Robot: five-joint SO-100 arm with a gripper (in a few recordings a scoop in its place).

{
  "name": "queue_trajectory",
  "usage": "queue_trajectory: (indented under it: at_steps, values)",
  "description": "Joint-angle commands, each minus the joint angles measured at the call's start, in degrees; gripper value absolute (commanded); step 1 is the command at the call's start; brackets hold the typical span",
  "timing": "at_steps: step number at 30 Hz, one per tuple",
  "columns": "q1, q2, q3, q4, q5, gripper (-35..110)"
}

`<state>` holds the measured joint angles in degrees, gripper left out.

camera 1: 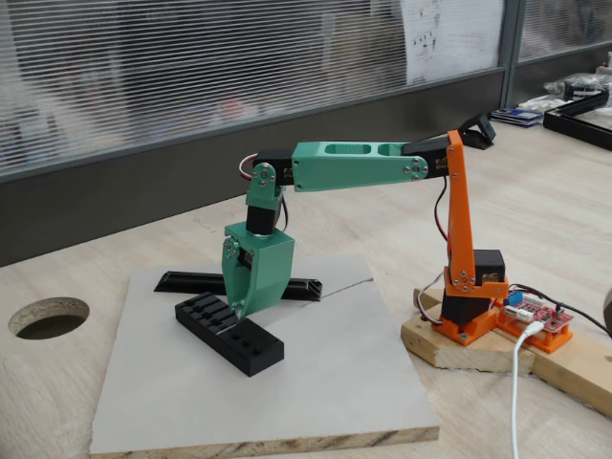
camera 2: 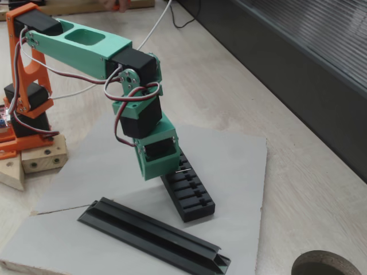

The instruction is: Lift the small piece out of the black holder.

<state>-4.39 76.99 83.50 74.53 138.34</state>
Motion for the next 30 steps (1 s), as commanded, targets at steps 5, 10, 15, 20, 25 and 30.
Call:
queue_trajectory:
  at_steps: [5, 10, 15, 20, 25, 30]
  values:
    - [-0.79, 3.87, -0.88, 0.18, -0.09, 9]
    - [-0.79, 3.96, -0.88, 0.18, 0.18, 9]
    - [-0.79, 7.03, -0.88, 0.18, 0.35, 9]
    - [-0.70, 10.55, -0.79, 0.18, -0.09, 9]
    - [-0.70, 13.45, -0.79, 0.26, 0.35, 9]
    - [-0.70, 18.28, -0.79, 0.26, 0.35, 9]
